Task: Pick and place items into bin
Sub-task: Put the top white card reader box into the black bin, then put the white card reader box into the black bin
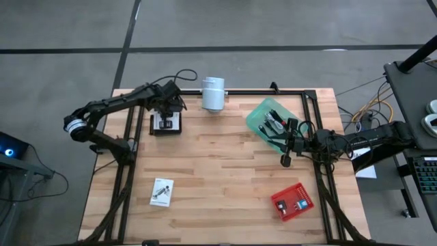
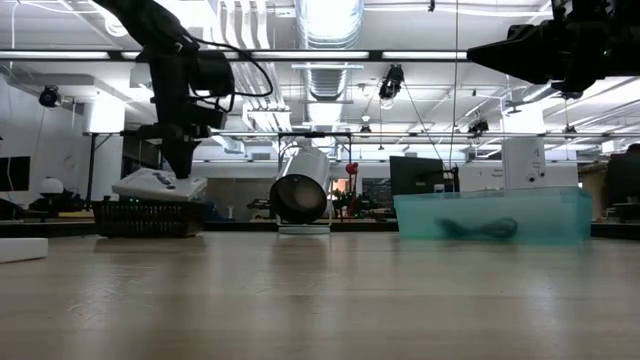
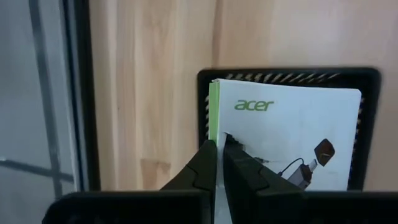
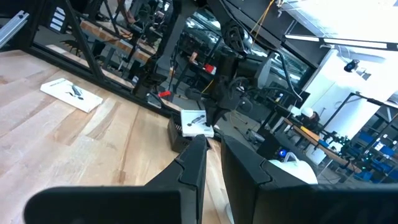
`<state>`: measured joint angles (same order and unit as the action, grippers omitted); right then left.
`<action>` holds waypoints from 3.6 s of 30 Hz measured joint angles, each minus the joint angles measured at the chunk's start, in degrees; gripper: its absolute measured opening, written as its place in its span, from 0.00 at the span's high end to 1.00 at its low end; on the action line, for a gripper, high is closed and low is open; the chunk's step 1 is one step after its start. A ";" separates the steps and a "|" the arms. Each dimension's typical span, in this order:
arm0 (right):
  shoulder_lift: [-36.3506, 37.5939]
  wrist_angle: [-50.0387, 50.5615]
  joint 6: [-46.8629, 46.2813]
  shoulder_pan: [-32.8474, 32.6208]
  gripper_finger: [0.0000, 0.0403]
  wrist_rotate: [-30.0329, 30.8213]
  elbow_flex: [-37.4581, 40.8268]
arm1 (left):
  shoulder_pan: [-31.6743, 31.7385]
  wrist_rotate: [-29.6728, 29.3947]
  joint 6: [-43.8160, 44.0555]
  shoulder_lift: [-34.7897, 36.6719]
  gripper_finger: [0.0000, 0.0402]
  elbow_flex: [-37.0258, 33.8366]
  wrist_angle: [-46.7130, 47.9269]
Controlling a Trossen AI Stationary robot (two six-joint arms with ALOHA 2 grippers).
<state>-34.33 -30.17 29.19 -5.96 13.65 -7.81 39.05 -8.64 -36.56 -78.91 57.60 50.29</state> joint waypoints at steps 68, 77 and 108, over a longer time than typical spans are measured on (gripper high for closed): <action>0.00 -0.13 -2.01 -0.01 0.90 -0.04 0.00 | -17.46 9.64 75.01 0.19 0.73 0.11 17.28; 0.02 0.79 -9.60 -0.02 0.90 -0.12 0.00 | -35.81 10.59 102.37 0.22 0.73 0.39 17.39; 0.00 3.26 -12.48 -0.04 0.90 -0.74 0.00 | -68.44 16.11 138.31 -22.21 0.73 9.60 8.00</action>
<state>-34.33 -26.92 16.71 -6.00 12.91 -7.81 -29.39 7.46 101.75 -101.12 67.20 58.29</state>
